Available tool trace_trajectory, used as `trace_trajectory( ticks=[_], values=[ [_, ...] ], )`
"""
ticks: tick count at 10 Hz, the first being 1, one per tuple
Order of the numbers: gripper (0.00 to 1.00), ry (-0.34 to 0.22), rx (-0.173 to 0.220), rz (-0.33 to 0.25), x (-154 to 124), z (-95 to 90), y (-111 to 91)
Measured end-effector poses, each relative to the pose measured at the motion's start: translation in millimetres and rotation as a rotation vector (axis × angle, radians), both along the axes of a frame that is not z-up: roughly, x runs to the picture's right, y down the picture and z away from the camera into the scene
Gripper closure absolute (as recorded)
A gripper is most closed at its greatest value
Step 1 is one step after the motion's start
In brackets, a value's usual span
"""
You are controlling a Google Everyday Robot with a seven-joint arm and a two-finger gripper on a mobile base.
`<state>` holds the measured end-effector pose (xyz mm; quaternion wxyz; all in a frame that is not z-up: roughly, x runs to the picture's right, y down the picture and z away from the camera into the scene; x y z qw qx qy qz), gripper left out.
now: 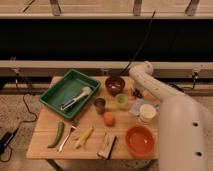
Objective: Place grapes in purple bowl
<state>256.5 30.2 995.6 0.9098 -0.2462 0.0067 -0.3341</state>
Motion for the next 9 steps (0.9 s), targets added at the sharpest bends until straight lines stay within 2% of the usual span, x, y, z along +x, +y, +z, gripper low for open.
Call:
trace_trajectory(
  ticks=[2,3,4,9],
  values=[
    [0.8,0.009,-0.004,0.029,4,-5.4,-1],
    [0.94,0.011,-0.008,0.062,3,-15.2,-7],
    [0.99,0.011,-0.004,0.076,1,-20.6,-12],
    [1.0,0.004,0.018,0.117,-30,-43.7,-39]
  ],
)
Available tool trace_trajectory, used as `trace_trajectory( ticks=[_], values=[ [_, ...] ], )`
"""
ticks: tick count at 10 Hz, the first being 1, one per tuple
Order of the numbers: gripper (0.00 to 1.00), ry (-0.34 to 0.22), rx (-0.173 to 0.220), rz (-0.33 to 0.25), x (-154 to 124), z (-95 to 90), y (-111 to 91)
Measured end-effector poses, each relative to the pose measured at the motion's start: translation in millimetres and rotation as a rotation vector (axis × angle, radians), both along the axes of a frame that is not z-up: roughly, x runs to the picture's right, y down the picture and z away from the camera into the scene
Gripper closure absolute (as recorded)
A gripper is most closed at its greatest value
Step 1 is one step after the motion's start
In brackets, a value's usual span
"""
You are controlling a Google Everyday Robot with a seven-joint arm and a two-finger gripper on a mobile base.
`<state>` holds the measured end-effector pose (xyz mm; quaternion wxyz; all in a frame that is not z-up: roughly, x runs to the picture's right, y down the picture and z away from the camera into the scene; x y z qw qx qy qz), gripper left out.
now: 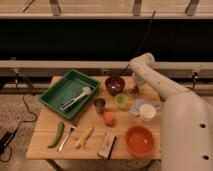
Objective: Place grapes in purple bowl
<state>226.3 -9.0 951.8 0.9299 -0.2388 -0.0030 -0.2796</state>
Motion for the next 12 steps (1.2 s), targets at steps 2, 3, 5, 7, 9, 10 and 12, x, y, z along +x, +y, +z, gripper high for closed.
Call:
trace_trajectory(
  ticks=[2,3,5,7,9,10,12],
  values=[
    [1.0,-0.029,0.023,-0.007,-28,-17.8,-19],
    [1.0,-0.039,0.034,-0.013,-36,-26.4,-27],
    [1.0,-0.075,0.078,-0.038,-55,-53.9,-50],
    [1.0,-0.11,0.111,-0.068,-73,-77.4,-63],
    [1.0,-0.15,0.128,-0.1,-95,-94.5,-67],
    [1.0,-0.164,0.124,-0.107,-103,-94.9,-64],
    [1.0,-0.181,0.104,-0.101,-115,-84.2,-54]
  ],
)
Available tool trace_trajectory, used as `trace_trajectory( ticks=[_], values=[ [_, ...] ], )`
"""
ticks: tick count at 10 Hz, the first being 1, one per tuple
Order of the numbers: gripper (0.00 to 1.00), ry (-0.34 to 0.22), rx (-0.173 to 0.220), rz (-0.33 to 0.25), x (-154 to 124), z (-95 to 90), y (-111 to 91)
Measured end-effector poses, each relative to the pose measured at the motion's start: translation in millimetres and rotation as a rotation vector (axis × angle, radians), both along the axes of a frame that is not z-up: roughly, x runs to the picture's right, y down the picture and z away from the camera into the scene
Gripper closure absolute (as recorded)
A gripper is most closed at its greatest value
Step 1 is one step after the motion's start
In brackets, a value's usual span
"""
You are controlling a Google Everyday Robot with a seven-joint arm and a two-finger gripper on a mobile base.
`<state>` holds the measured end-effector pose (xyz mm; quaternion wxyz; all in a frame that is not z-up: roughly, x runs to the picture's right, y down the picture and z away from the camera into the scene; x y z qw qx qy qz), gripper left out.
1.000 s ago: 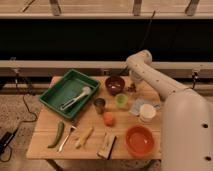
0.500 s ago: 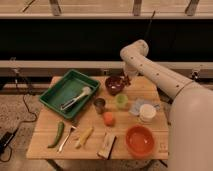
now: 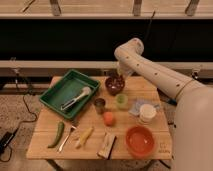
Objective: Place grapes in purple bowl
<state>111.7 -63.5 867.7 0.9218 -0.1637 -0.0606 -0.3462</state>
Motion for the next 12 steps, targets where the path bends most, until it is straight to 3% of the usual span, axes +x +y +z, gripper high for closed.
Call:
trace_trajectory(
  ticks=[2,5,6,10,12],
  values=[
    [1.0,-0.008,-0.034,0.017,-11,24.9,9],
    [1.0,-0.011,-0.058,0.048,-12,39.2,10],
    [0.95,-0.019,-0.066,0.062,-16,42.8,8],
    [0.56,-0.049,-0.081,0.109,-20,50.0,3],
    [0.5,-0.053,-0.083,0.112,-21,50.5,3]
  ],
)
